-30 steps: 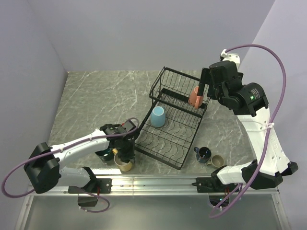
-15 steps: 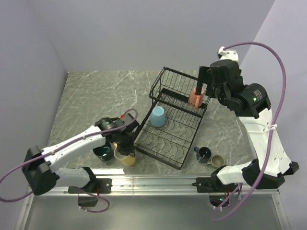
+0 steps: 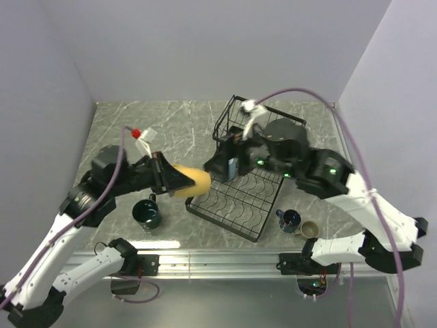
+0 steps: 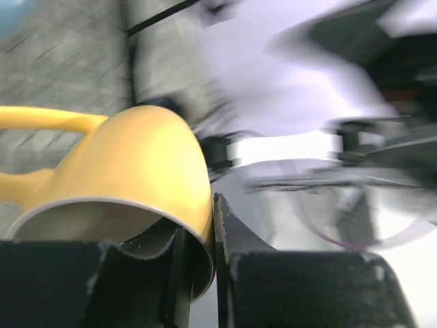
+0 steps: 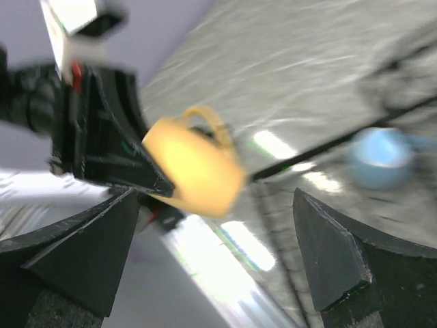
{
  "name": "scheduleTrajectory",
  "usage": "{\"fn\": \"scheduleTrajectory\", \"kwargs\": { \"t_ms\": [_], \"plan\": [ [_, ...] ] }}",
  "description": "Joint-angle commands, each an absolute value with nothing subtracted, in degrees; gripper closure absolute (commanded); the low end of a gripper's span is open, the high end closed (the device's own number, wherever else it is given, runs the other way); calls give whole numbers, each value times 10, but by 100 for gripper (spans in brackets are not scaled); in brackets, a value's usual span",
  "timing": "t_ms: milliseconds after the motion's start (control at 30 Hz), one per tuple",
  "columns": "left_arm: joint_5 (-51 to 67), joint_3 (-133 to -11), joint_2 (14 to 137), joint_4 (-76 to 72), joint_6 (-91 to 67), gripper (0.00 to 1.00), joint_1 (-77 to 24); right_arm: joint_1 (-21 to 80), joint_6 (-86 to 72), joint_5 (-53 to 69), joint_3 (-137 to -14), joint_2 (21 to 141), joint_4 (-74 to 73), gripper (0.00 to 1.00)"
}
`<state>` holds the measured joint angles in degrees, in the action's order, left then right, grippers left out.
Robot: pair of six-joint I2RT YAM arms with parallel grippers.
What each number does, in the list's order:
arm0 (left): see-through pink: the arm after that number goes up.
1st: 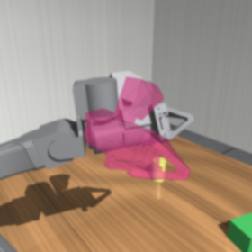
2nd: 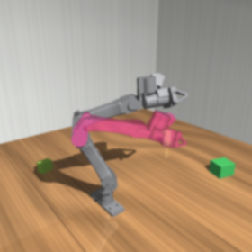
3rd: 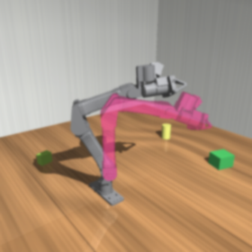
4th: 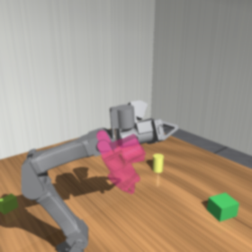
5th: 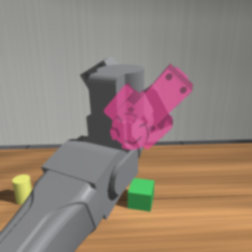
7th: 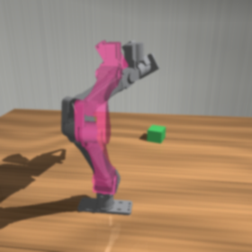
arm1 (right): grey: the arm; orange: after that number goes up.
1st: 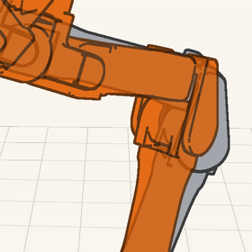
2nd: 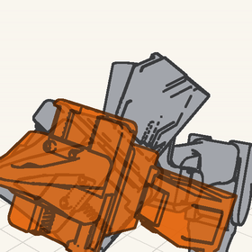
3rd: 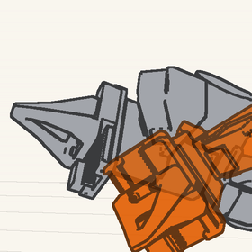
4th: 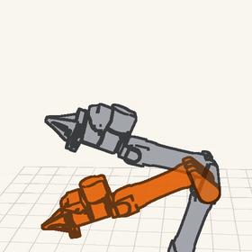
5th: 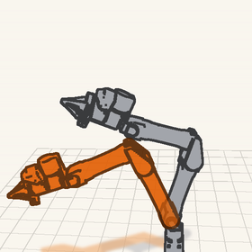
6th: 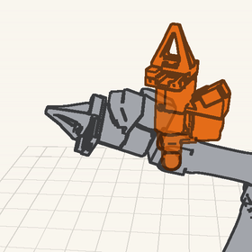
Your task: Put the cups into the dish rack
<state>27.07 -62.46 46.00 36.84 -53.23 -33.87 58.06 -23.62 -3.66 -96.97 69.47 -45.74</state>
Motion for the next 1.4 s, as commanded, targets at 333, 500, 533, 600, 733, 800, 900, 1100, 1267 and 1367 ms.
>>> {"fn": "scheduleTrajectory", "kwargs": {
  "t_ms": [333, 500, 533, 600, 733, 800, 900, 1100, 1267, 1367],
  "plan": [
    [398, -508, 360, -178, -804, 100, -284, 619, -284, 87, -1039, 780, -308, 0],
    [382, -498, 352, -257, -846, 100, -277, 618, -322, 96, -1012, 767, -277, 0],
    [383, -507, 358, -246, -840, 100, -275, 618, -329, 90, -1003, 751, -269, 0],
    [385, -537, 360, -199, -818, 100, -276, 617, -338, 58, -980, 730, -248, 0],
    [380, -557, 355, -166, -799, 100, -276, 606, -336, 24, -975, 686, -245, 0],
    [382, -559, 360, -164, -799, 100, -275, 594, -336, 15, -976, 680, -252, 0],
    [388, -573, 363, -150, -785, 100, -276, 589, -343, 13, -965, 670, -256, 0],
    [384, -592, 373, -149, -779, 100, -276, 589, -383, 22, -922, 653, -234, 0],
    [381, -567, 375, -205, -806, 99, -276, 589, -417, 73, -891, 657, -193, 0],
    [380, -560, 377, -229, -816, 100, -275, 589, -453, 93, -859, 649, -131, 0]
  ]
}}
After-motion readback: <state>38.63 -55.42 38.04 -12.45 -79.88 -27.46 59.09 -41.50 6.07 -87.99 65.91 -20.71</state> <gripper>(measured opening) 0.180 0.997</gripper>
